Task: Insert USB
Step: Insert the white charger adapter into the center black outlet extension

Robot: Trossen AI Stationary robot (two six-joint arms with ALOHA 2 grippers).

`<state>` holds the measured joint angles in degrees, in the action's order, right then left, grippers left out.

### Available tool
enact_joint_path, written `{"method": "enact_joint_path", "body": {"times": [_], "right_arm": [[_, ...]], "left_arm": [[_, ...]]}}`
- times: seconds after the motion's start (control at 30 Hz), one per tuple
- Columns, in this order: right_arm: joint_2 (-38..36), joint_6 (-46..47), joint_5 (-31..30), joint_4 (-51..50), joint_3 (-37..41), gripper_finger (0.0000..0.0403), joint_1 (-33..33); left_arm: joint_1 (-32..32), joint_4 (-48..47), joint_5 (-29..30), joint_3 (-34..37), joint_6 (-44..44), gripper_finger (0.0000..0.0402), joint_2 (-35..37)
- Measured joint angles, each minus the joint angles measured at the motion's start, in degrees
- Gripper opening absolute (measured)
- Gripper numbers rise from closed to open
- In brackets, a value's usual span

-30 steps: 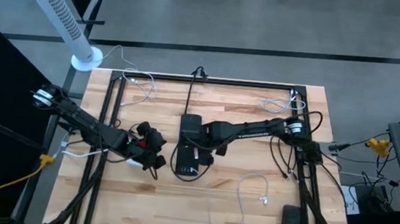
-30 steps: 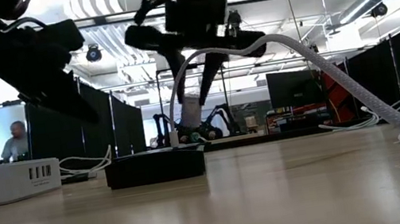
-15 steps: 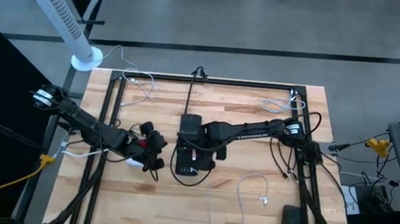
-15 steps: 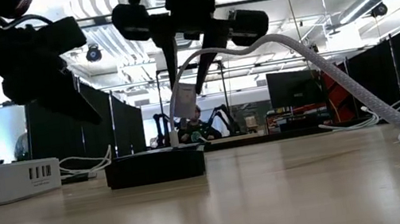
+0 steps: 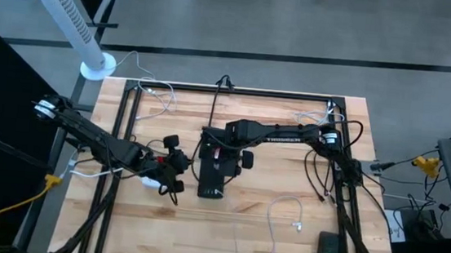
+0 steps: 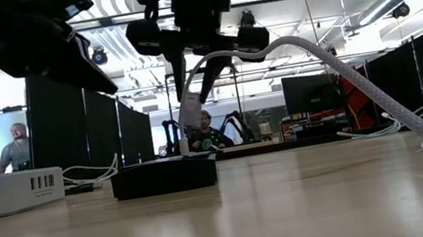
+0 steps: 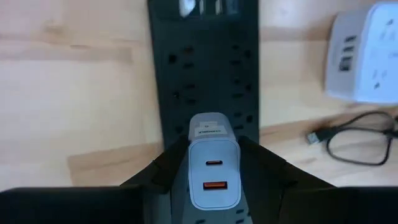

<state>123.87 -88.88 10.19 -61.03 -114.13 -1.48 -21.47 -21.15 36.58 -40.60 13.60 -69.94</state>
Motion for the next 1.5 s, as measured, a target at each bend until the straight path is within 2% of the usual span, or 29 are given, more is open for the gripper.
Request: {"method": "enact_joint_path", "body": {"times": [0.37,0.5,0.97,1.13,1.5], "right_arm": [[0.22,0.42,2.54,0.37,0.62,0.0107,0.33],[0.22,1.50,4.82,0.29,0.94,0.0107,0.34],[0.22,2.36,4.81,2.06,2.63,0.0107,0.07],[0.19,0.10,0.24,4.55,5.04,0.0107,0.11],[0.11,-0.72,-1.65,4.37,4.92,0.0107,-0.06]], "left_arm": [[-1.57,-5.91,-0.03,0.96,6.08,0.0000,7.23],[-2.80,-7.08,-0.05,0.99,6.52,0.0000,7.88],[-3.87,-7.57,-0.02,0.99,6.96,0.0000,8.33],[-3.85,-7.77,0.00,0.99,6.94,0.0000,8.33],[-3.85,-7.78,0.00,0.99,6.94,0.0000,8.33]]}}
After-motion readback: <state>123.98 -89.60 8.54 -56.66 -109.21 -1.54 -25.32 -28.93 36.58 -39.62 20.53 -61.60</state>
